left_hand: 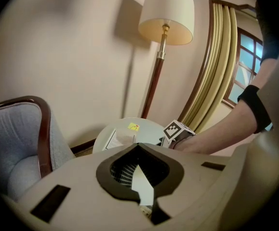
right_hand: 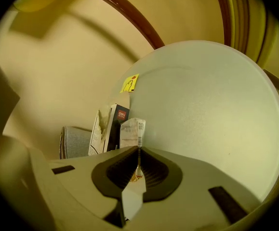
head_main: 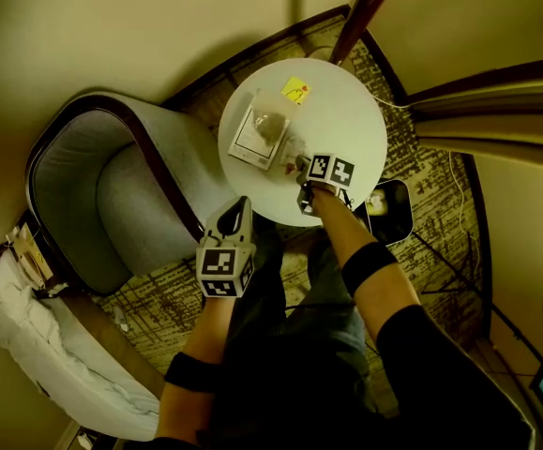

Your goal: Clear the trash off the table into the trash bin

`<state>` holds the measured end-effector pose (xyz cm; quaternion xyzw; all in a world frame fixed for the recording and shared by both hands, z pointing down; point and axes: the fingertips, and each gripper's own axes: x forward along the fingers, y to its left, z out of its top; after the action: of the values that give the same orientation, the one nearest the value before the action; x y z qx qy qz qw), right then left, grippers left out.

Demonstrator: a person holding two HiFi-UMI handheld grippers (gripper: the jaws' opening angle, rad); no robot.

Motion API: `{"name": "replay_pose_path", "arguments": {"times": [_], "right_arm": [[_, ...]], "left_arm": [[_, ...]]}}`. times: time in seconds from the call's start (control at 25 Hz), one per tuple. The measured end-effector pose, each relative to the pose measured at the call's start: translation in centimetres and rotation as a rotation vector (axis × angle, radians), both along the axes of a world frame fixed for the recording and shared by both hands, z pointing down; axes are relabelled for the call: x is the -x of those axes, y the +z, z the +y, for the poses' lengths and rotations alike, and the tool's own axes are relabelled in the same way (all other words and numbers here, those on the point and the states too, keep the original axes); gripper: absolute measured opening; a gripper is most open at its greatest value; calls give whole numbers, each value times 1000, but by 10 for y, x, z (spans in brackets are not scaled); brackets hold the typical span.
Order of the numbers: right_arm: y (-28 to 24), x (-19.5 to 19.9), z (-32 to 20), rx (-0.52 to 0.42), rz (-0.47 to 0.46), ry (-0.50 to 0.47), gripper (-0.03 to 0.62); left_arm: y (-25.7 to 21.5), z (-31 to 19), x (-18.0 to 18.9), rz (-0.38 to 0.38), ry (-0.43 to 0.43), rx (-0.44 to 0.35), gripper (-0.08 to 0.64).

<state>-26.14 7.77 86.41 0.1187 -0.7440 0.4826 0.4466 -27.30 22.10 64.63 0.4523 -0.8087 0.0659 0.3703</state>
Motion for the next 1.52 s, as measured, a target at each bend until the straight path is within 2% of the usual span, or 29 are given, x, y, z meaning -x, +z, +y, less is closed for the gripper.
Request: {"name": "replay_pose_path", "arguments": {"times": [0.32, 0.8, 1.04, 1.24, 1.52], "right_arm": [[-29, 3, -9, 30, -73, 16, 34], [-199, -16, -24, 43, -346, 72, 34], [-263, -45, -19, 29, -414, 104, 34], [-292, -71, -25, 12, -449, 178, 34], [-292, -142, -73, -40, -444, 381, 34]], "left_arm": [[-6, -8, 3, -18, -5, -16, 0], [-57, -23, -11, -68, 18, -70, 0], [-91, -33, -15, -104, 45, -121, 0], [-105, -53, -35, -123, 135, -146, 0], [-104, -111, -88, -100, 361, -154, 0]]}}
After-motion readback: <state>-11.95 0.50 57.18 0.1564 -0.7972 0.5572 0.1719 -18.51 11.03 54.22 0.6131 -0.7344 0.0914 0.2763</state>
